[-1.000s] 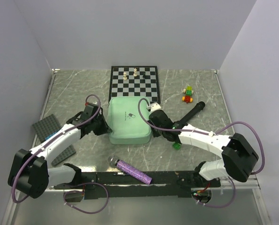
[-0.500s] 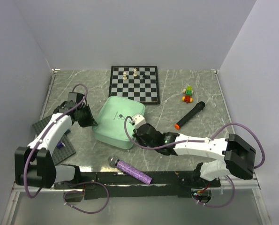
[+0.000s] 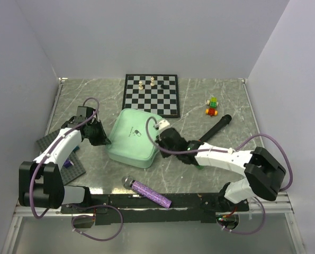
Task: Organize the medicine kit
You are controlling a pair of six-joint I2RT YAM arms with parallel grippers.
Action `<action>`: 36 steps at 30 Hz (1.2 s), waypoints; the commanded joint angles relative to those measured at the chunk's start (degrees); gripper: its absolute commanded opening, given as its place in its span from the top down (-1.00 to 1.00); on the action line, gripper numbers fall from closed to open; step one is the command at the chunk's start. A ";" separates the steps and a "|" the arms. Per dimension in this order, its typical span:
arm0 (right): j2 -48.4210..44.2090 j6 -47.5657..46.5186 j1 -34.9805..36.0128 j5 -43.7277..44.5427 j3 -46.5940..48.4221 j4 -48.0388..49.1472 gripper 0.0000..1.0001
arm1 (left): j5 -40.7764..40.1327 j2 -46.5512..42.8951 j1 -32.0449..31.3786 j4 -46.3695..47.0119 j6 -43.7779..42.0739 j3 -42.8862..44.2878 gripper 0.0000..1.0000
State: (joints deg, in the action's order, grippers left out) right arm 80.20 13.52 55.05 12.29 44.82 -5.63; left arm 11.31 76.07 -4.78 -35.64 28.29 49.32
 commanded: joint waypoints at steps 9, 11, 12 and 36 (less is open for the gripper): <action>17.33 -1.82 -17.16 8.71 21.52 -0.79 1.00 | -13.60 5.22 2.14 12.26 2.82 -2.83 0.99; 21.03 -1.92 -17.17 9.85 23.64 0.87 1.00 | -13.33 5.23 1.96 12.52 2.64 -2.83 0.99; 22.09 -1.57 -17.43 10.29 24.26 1.67 1.00 | -13.42 5.31 1.88 12.44 2.56 -2.65 0.99; -13.14 9.94 0.75 19.69 -8.42 -2.63 1.00 | -15.97 9.00 -6.20 18.66 1.42 11.31 0.36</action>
State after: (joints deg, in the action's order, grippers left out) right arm 71.00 18.02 52.90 25.69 39.05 -4.58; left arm -0.25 83.09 -10.02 -24.16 28.45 57.01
